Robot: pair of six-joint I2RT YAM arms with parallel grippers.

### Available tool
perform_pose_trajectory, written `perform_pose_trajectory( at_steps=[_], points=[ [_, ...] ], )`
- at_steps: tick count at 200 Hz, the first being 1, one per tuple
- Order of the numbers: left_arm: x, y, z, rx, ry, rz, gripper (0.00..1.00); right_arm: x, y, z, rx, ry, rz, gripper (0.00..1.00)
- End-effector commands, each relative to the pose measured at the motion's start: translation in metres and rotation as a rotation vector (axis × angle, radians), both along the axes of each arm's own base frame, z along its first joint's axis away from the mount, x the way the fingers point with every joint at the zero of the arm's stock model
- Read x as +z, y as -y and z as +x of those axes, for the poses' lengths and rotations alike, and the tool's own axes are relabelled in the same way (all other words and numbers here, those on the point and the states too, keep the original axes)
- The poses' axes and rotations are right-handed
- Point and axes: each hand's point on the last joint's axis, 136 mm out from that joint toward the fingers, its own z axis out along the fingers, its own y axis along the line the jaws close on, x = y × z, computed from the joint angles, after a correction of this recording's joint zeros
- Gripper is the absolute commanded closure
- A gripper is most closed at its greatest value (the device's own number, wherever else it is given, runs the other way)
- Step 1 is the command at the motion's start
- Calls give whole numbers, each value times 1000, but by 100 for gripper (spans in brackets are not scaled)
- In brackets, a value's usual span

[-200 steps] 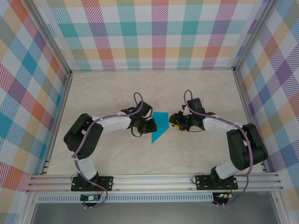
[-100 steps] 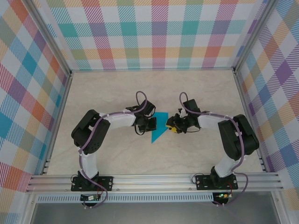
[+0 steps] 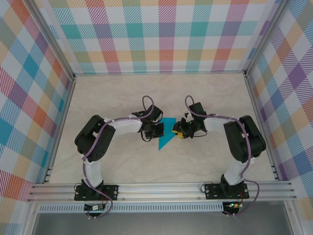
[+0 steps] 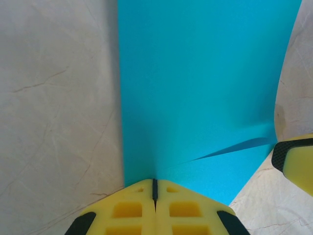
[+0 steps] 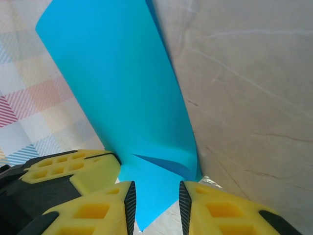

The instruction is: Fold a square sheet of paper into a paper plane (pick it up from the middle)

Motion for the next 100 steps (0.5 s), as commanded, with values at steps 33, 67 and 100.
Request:
perform_pose_trajectory(
  at_steps=[33, 67, 100],
  points=[
    [-30, -26, -16, 32, -70, 127, 100, -4, 9, 0, -16, 0, -74, 63],
    [-30, -26, -17, 29, -69, 123, 100, -1, 1, 0, 12, 11, -27, 67],
    [-28, -26, -16, 30, -68, 121, 100, 5, -13, 1, 54, 31, 36, 72]
  ],
)
